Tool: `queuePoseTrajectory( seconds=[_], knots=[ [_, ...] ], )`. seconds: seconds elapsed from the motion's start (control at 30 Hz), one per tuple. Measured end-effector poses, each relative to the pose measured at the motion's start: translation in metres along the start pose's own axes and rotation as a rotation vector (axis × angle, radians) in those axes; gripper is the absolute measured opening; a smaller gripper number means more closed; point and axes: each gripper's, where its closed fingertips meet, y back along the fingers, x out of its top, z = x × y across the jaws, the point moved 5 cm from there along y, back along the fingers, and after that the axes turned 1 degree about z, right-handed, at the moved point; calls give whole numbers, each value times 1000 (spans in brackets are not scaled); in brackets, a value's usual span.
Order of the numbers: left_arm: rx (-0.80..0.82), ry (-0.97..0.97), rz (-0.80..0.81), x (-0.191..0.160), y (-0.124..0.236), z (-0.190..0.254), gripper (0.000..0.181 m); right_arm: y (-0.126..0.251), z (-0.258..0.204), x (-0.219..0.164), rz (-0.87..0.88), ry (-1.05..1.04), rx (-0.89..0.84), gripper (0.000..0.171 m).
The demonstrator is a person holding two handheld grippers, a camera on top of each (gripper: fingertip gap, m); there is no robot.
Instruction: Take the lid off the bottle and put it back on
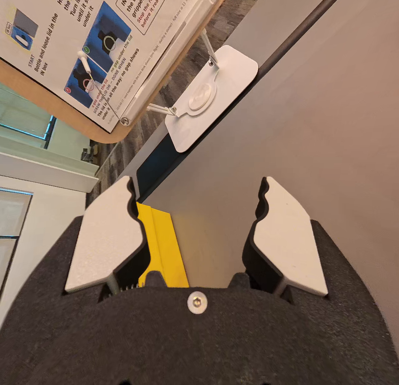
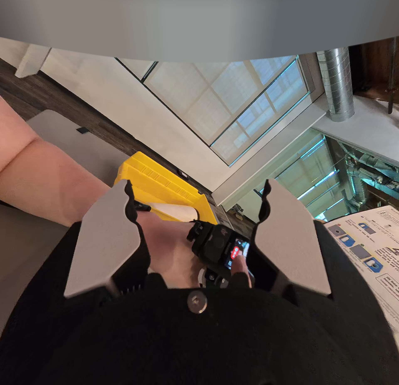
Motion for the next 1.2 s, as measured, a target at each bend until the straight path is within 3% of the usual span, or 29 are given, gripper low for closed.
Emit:
queuePoseTrajectory(
  seconds=[0.3, 0.47, 0.77, 0.87, 0.97, 1.03, 1.13, 1.2],
  knots=[
    [8, -29, -24, -2, -1, 4, 106, -10, -4, -21, -97, -50, 22, 114],
    [2, -22, -20, -2, -1, 3, 106, -2, 1, 1, -33, -55, 20, 113],
    [-32, 93, 56, 3, 8, -20, 107, 23, 58, -10, -114, -71, -191, 110],
    [-36, 276, 235, 15, 29, -58, 105, 50, 109, -48, -316, -181, -449, 101],
    [-181, 489, 589, 36, 77, -89, 103, 90, 142, -114, -754, -252, -677, 99],
    [-319, 537, 867, 53, 121, -91, 103, 111, 142, -153, -1049, -264, -706, 99],
    [-422, 418, 1193, 73, 185, -63, 107, 114, 128, -183, -1252, -201, -661, 100],
    [-421, 244, 1303, 80, 215, -29, 106, 109, 118, -192, -1338, -120, -627, 100]
  ],
)
